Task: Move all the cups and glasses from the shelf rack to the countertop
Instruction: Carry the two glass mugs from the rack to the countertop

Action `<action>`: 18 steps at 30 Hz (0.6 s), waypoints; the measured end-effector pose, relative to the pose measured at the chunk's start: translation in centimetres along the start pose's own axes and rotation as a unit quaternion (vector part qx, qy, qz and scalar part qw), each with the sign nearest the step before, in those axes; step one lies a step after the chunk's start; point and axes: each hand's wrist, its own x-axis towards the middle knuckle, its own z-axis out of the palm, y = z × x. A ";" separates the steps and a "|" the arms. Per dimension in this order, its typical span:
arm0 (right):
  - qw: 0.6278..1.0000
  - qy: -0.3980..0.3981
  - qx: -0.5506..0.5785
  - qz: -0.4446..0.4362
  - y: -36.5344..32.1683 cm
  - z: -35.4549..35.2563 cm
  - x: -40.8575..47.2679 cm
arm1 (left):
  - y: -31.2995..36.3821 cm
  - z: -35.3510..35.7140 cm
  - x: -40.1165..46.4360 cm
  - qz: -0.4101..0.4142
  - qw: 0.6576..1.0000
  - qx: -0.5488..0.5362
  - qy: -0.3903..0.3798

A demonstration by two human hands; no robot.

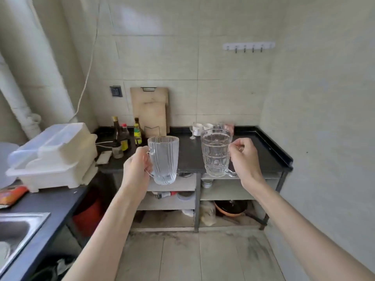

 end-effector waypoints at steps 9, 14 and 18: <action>0.997 0.021 -0.022 0.065 8.8 1.8 16.5 | -6.7 8.8 16.6 -0.068 0.997 0.004 -0.034; 0.994 0.014 -0.030 0.102 12.7 3.4 24.7 | -10.9 12.9 24.8 -0.107 0.994 0.012 -0.032; 0.990 -0.001 -0.034 0.134 16.5 5.3 30.8 | -14.8 14.9 30.1 -0.081 0.986 0.133 -0.057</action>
